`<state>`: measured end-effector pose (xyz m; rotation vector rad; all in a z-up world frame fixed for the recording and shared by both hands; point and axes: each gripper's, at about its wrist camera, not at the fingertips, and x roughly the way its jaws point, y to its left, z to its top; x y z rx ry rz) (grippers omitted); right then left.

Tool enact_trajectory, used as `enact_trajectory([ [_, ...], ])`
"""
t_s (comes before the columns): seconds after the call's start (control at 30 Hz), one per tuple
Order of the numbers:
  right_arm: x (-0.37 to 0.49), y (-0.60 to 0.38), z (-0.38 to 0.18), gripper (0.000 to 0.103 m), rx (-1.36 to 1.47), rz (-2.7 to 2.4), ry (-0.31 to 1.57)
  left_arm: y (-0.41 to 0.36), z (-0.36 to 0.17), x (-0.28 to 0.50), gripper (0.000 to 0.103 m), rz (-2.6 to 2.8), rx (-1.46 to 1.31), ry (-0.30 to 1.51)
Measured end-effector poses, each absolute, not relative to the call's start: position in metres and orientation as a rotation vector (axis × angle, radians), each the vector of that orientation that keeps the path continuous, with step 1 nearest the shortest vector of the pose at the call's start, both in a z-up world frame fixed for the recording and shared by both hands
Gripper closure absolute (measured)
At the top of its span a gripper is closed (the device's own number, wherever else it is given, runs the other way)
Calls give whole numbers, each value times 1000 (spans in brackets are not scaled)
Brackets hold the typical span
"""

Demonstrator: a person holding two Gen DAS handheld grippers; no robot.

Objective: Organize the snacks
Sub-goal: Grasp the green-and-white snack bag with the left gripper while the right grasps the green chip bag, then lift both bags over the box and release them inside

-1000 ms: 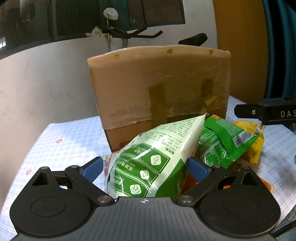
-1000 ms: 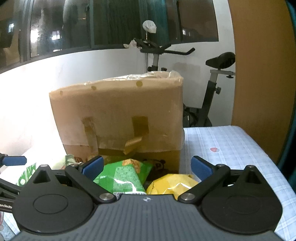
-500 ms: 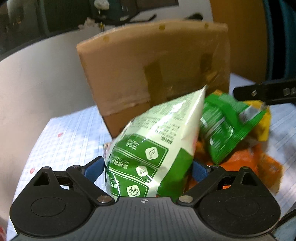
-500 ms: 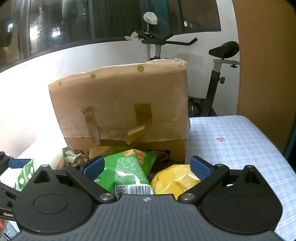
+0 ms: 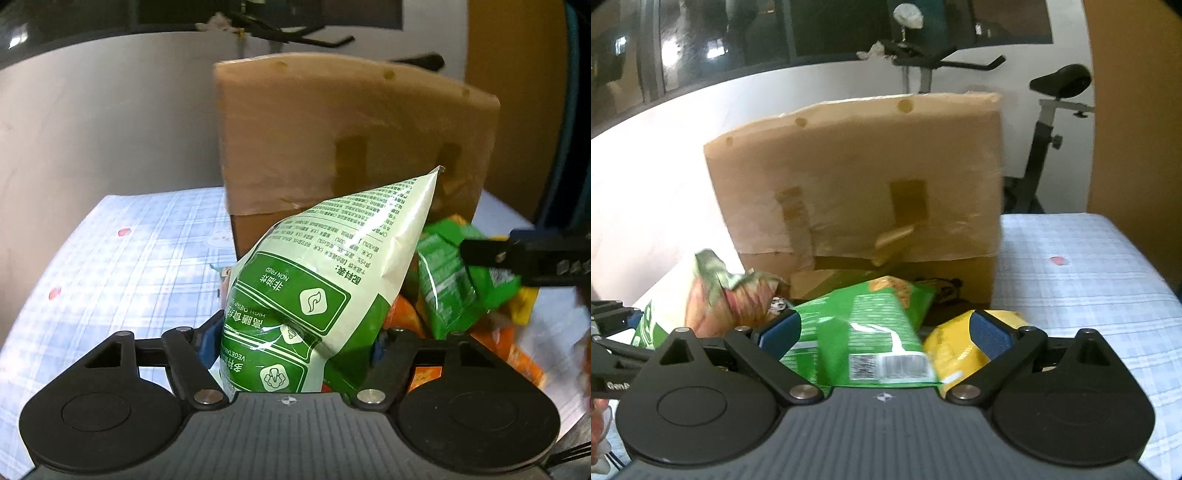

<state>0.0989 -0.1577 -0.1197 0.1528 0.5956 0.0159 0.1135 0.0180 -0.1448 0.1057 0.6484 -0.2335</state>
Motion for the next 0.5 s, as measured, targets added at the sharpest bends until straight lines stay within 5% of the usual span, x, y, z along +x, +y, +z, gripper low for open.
enact_trajectory([
  [0.5, 135, -119, -138, 9, 36, 2, 677, 37, -136, 77, 30, -185, -34, 555],
])
